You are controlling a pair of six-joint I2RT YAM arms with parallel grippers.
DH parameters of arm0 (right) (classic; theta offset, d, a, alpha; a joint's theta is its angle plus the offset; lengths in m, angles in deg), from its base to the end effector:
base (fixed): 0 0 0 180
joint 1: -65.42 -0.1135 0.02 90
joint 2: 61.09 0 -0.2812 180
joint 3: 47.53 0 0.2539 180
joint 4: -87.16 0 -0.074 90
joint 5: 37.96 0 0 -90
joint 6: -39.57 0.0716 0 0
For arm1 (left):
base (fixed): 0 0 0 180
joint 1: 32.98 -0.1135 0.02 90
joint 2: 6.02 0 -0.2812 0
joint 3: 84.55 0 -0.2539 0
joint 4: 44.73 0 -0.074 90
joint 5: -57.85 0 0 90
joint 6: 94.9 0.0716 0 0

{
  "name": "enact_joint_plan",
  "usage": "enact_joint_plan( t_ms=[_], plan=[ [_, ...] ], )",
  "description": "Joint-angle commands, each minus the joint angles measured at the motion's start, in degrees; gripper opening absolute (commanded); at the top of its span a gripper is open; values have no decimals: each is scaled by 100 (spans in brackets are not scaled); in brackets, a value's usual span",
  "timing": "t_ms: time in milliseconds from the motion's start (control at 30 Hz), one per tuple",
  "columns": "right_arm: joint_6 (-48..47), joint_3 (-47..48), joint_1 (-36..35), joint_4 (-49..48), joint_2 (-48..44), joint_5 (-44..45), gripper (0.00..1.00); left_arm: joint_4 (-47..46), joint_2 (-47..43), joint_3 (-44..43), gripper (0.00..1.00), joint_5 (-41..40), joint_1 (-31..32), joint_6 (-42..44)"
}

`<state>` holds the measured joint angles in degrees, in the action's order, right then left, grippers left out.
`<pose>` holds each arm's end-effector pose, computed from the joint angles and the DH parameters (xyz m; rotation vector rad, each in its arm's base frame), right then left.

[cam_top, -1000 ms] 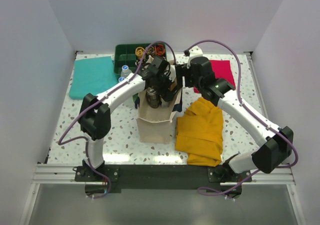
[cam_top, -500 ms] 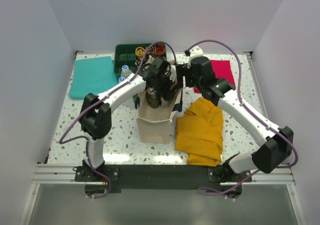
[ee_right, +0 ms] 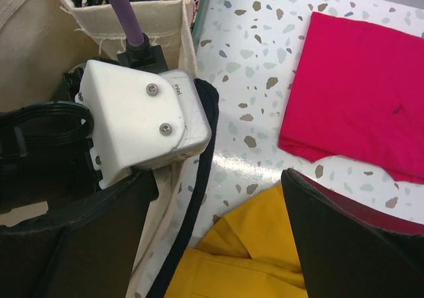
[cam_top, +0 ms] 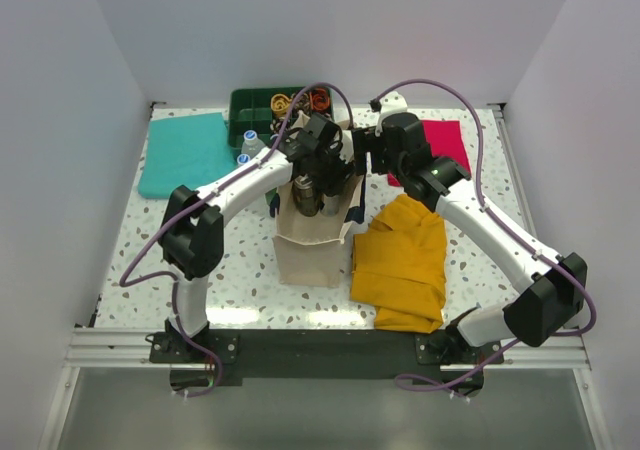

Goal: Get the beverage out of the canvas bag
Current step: Take out the drink from the canvas bag.

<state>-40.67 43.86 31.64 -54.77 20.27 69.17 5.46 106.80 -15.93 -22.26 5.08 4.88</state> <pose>0.3055 0.1790 0.3688 -0.2432 2.0263 0.1683 0.3645 -0.3010 0.2530 1.0828 2.2554 -0.4224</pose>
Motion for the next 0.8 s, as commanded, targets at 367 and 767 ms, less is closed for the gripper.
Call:
enact_joint_plan(
  t_ms=[367, 767],
  plan=[
    [79, 60, -32, -621, -199, -51, 85, 365, 346, 33, 0, 127, 237, 235],
    [44, 7, -32, -709, -534, -104, 86, 330, 136, -90, 0, 13, 237, 112]
  ],
)
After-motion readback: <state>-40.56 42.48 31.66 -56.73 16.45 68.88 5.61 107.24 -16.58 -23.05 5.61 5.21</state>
